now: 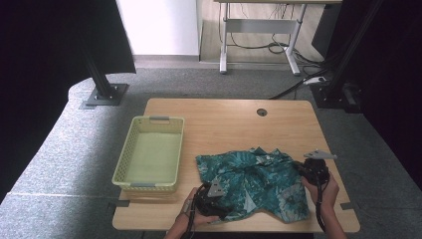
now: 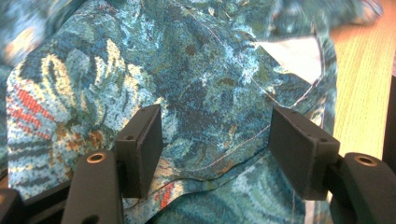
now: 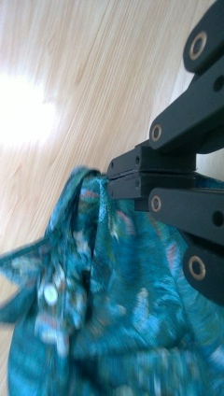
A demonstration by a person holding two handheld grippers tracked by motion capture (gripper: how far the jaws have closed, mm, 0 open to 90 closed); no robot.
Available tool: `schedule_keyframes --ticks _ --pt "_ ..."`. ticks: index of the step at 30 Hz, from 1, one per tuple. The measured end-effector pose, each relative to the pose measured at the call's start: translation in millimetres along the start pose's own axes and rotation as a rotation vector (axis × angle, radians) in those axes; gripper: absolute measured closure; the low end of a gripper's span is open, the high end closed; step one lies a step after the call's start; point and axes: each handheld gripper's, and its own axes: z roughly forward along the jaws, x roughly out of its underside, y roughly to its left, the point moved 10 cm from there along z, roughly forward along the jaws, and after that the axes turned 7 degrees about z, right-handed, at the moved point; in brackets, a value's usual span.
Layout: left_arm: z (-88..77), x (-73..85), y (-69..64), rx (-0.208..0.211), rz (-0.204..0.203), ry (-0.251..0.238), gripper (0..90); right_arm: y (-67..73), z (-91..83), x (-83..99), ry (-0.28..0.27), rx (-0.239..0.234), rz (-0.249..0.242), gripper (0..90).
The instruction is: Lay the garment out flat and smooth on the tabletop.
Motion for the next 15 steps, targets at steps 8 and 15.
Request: schedule_keyframes --ticks 8,15 --pt "-1.2 1.5 0.9 -0.018 -0.002 -0.003 35.2 -18.3 29.9 20.5 0.100 0.030 0.028 83.7" --pt "0.3 -0.1 -0.4 -0.027 -0.006 0.011 33.4 -9.3 5.7 5.1 -0.064 0.031 0.098 46.8"
